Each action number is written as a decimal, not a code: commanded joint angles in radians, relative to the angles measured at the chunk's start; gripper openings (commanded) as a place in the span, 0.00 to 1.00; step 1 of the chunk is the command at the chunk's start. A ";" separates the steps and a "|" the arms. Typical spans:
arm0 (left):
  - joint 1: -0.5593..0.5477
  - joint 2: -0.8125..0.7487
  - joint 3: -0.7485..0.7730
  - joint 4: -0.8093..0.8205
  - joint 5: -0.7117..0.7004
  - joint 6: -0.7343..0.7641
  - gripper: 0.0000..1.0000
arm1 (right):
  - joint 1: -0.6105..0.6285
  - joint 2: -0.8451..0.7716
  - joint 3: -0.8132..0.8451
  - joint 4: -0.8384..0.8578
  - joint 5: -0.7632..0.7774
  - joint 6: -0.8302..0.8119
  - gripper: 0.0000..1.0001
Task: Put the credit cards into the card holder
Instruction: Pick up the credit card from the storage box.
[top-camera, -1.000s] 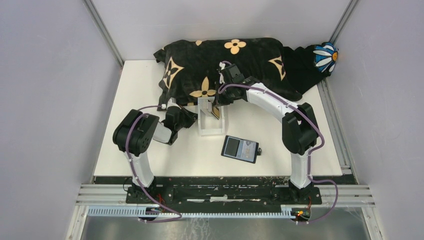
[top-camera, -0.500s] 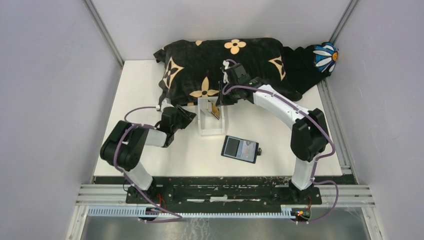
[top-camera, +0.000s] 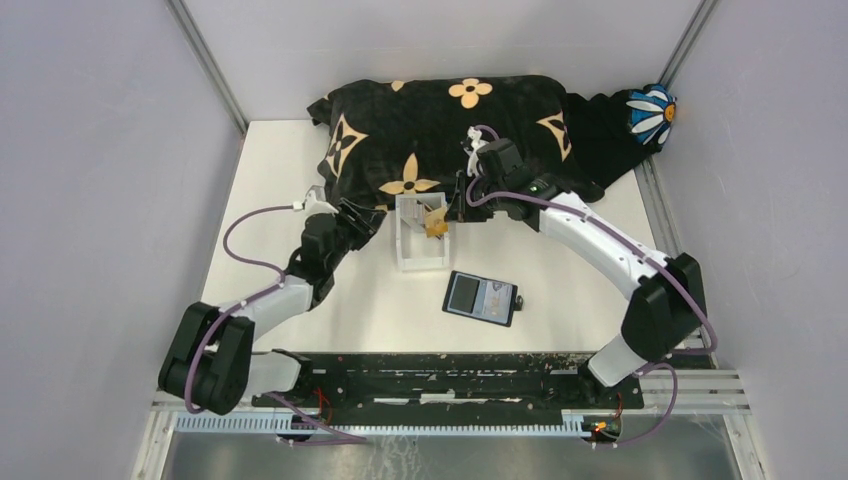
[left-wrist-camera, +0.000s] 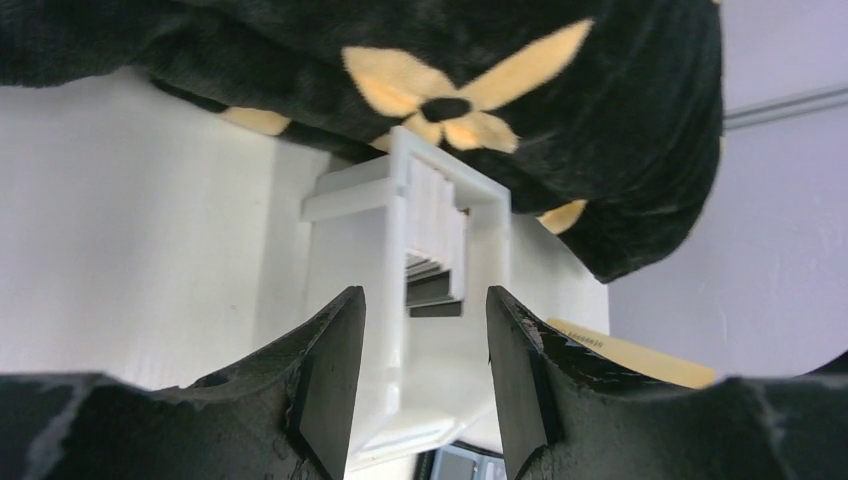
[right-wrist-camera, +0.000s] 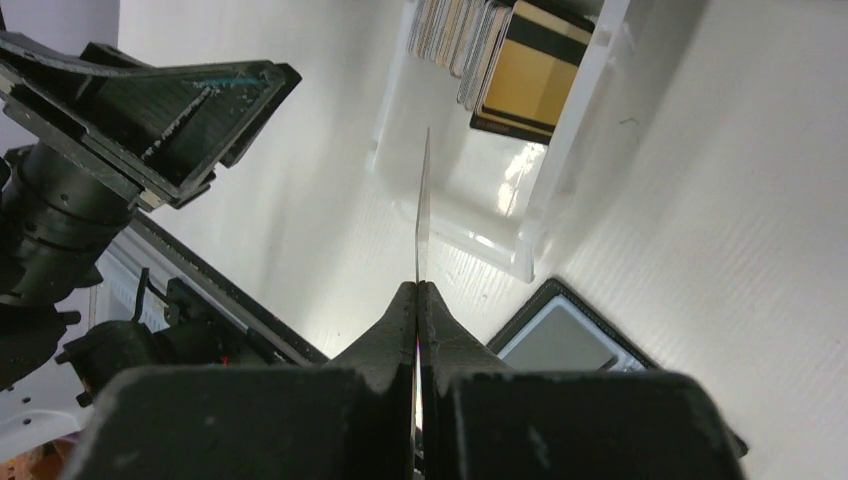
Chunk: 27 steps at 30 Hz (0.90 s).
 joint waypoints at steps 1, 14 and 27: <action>-0.017 -0.067 -0.016 0.044 0.090 0.059 0.56 | 0.007 -0.138 -0.097 0.089 -0.042 0.038 0.01; -0.093 -0.059 -0.027 0.279 0.375 0.133 0.60 | 0.034 -0.410 -0.360 0.161 -0.184 0.098 0.01; -0.097 0.080 -0.048 0.609 0.684 0.059 0.59 | 0.035 -0.530 -0.467 0.141 -0.255 0.103 0.01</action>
